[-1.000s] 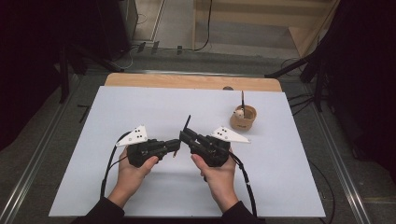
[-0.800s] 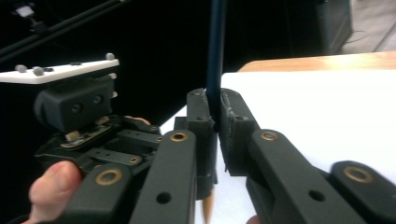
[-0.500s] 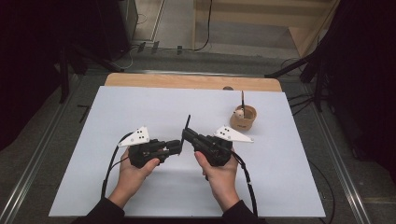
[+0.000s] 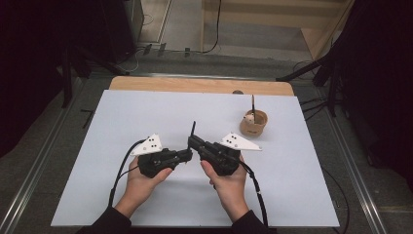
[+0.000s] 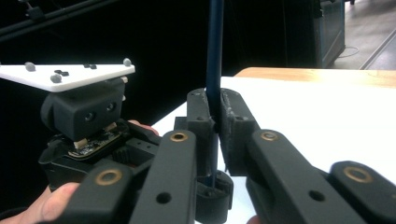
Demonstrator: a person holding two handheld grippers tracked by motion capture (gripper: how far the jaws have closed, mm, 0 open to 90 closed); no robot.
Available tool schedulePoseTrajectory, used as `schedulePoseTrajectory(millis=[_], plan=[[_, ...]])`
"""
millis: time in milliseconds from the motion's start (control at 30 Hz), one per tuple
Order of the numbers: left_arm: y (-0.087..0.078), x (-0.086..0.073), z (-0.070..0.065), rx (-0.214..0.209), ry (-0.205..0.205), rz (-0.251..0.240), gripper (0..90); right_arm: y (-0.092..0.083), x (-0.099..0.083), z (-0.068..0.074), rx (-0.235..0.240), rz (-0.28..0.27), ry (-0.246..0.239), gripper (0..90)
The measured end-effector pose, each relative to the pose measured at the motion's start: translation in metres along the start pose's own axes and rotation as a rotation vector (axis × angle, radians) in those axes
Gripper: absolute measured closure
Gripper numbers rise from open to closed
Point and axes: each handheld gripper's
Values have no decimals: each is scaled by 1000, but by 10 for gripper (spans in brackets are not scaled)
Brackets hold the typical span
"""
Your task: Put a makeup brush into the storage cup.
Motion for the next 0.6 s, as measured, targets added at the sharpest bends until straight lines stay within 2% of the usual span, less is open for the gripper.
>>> schedulePoseTrajectory(millis=[67, 133, 300, 400, 533, 600], plan=[[-1, 1, 0, 3, -11, -19, 852, 3, -3, 3, 1, 17, -9, 776], [-2, 1, 0, 11, -5, -23, 852, 5, -5, 5, -6, 23, -10, 767], [-5, 2, 2, 12, -15, -43, 852, 8, -8, 5, -8, 33, 9, 789], [-3, 1, 1, 8, -9, -36, 852, 10, -10, 4, -5, 41, 25, 811], [-3, 1, 1, 0, -14, -39, 850, 9, -10, 3, -11, 47, 14, 837], [-3, 0, 2, -2, -12, -33, 811, 8, -9, 3, -11, 43, 8, 840]])
Point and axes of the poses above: each handheld gripper's, and its own axes: y roughly forward along the jaws, x roughly out of its top, z roughly to its left
